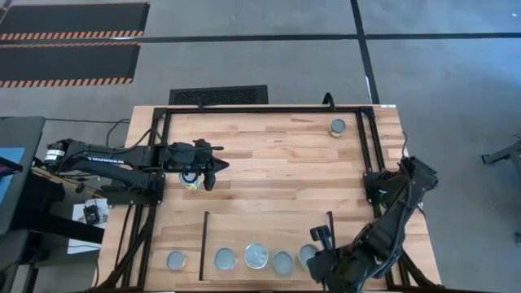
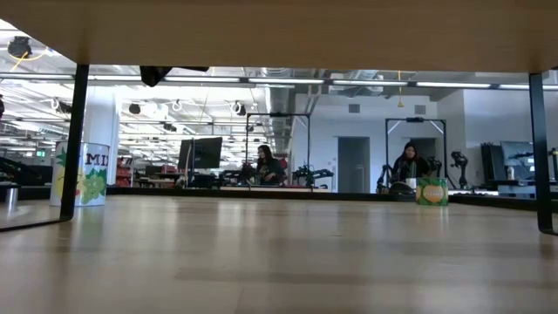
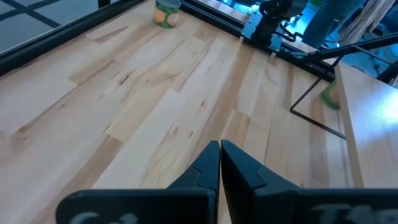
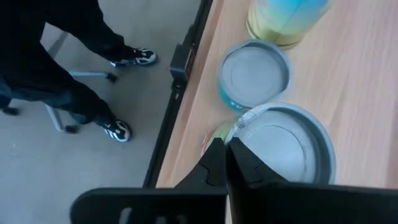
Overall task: Pick and place cans onto a shelf
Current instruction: Put the canned spaghetti on the shelf
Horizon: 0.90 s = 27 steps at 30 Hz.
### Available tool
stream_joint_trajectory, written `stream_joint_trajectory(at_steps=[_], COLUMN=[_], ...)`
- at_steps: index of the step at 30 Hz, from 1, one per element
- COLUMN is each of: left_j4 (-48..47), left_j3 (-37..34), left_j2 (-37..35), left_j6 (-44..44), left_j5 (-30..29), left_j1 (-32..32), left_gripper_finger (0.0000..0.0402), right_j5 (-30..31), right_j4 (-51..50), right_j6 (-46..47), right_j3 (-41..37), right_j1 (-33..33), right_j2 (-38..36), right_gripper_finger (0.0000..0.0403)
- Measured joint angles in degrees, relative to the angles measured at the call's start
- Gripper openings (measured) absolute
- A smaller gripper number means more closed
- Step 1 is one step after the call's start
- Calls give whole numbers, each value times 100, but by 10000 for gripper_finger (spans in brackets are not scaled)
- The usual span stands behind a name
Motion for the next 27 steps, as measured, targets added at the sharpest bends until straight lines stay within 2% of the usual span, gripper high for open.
stream_joint_trajectory(at_steps=[10,14,27], left_j4=[-3,-3,-2], left_j3=[0,0,0], left_j2=[0,0,0], left_j6=[-7,-3,132], left_j5=[32,28,13], left_j1=[0,0,0], left_gripper_finger=[0,0,0], right_j5=[-162,-427,-652], right_j4=[-219,-229,-205], right_j6=[319,319,319], right_j3=[21,-27,-37], right_j1=[88,71,41], right_j2=[30,28,-8], right_gripper_finger=[13,32,97])
